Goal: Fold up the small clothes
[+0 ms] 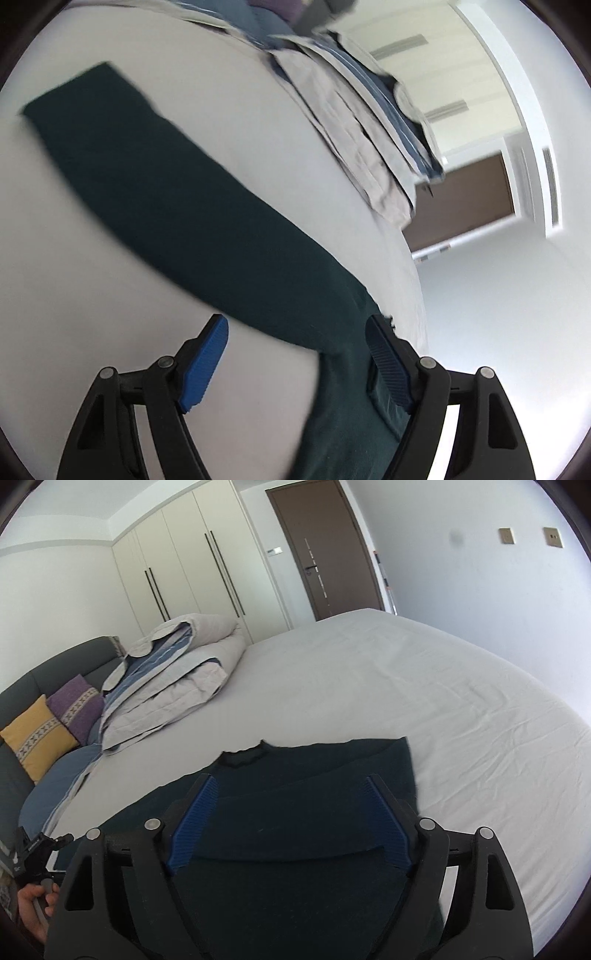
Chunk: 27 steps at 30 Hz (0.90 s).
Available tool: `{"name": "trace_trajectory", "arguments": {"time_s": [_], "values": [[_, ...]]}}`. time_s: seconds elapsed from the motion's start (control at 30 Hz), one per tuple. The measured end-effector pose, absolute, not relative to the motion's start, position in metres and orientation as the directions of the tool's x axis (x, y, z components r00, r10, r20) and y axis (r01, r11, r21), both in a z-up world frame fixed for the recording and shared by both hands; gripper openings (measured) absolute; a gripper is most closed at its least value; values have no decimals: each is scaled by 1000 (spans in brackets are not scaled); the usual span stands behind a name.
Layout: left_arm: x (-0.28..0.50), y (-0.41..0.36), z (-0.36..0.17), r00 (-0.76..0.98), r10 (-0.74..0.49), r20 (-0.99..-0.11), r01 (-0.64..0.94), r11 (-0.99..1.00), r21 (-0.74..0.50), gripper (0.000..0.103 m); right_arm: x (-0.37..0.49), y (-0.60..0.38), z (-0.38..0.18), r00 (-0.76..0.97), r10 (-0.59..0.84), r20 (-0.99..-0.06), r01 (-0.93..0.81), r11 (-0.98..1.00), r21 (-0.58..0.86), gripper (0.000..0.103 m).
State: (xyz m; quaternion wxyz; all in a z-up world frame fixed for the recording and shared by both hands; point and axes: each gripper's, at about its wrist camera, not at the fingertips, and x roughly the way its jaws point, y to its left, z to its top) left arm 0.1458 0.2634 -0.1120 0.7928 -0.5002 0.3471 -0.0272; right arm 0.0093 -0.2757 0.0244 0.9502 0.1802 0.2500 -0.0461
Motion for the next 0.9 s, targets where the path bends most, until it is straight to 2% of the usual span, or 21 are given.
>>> {"name": "trace_trajectory", "arguments": {"time_s": [0.1, 0.4, 0.47, 0.5, 0.53, 0.6, 0.63, 0.73, 0.8, 0.87, 0.9], "values": [[117, 326, -126, 803, -285, -523, -402, 390, -829, 74, 7, -239, 20, 862, 64, -503, 134, 928, 349, 85], [131, 395, -149, 850, -212, -482, -450, 183, -874, 67, -13, -159, 25, 854, 140, -501, 55, 933, 355, 85], [145, 400, -151, 848, -193, -493, -463, 179, -868, 58, -17, -155, 27, 852, 147, -502, 52, 932, 360, 85], [151, 404, -153, 843, -184, -505, -476, 182, -860, 46, -18, -155, 27, 850, 148, -505, 55, 930, 365, 85], [158, 406, -156, 834, -179, -522, -493, 185, -850, 29, -18, -157, 25, 846, 150, -511, 62, 925, 376, 85], [165, 408, -166, 807, -170, -565, -540, 176, -823, 9, -14, -170, 21, 838, 162, -521, 78, 909, 409, 85], [165, 407, -166, 805, -164, -570, -548, 162, -821, 10, -14, -175, 18, 835, 168, -524, 85, 901, 425, 84], [164, 397, -146, 801, -115, -588, -550, 247, -798, 9, -13, -190, 11, 834, 160, -528, 109, 890, 442, 69], [169, 381, -126, 809, -111, -577, -520, 322, -791, 9, -13, -201, 2, 824, 154, -545, 133, 883, 450, 53], [174, 357, -104, 812, -130, -568, -478, 410, -777, 9, -10, -214, -8, 812, 153, -563, 155, 874, 461, 44], [183, 339, -90, 813, -149, -563, -442, 472, -763, 9, -9, -220, -13, 806, 154, -571, 166, 868, 468, 43]]}}
